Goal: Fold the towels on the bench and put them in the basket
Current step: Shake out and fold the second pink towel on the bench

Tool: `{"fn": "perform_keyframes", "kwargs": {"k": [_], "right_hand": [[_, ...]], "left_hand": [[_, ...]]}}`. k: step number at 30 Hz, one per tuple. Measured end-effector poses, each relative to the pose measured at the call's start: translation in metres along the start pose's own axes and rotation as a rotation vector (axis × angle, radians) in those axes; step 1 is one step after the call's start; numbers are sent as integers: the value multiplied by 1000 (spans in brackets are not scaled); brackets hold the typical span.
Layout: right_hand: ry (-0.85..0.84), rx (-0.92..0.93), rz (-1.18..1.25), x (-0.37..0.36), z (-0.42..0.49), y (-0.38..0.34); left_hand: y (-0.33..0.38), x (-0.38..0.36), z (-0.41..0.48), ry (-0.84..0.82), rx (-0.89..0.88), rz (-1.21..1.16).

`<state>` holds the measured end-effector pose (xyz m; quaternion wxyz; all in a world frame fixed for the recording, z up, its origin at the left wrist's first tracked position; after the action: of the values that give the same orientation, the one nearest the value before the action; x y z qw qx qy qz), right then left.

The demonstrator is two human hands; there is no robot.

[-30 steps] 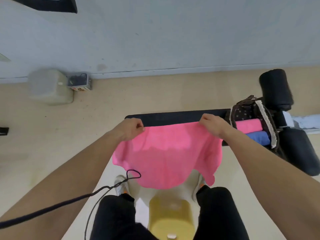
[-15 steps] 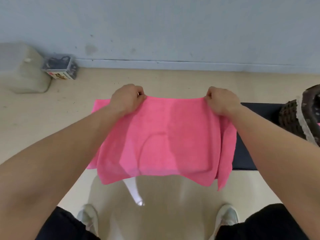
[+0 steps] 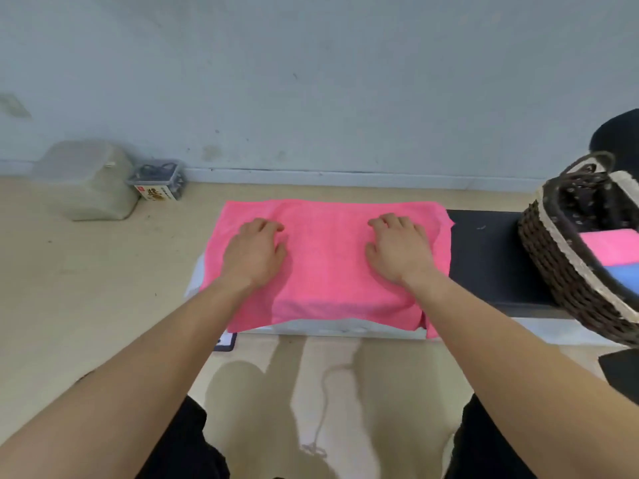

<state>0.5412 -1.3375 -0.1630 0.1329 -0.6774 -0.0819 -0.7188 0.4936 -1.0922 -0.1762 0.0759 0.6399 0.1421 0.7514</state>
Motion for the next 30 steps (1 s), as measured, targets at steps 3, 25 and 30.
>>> {"fn": "perform_keyframes", "kwargs": {"k": [3,25,30], "right_hand": [[-50,58,66,-8,-25,-34],[-110,128,159,-69,18,-78],[-84,111,156,-73,16,-81]], "left_hand": [[-14,-2,-33,-31,39,-8],[-76,-39,40,-149,197,57],[-85,-38,48,-182,152,67]]}}
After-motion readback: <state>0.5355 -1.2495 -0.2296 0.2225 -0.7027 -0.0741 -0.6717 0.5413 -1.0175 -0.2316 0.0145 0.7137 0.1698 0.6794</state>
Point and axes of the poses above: each hand's wrist, its own z-axis towards the middle knuckle, its own x-axis out of the back of the hand, y = z × x, the point moved 7 cm from there along z, towards the middle knuckle, and after that the axes turned 4 degrees about y, right-handed, at the moved point
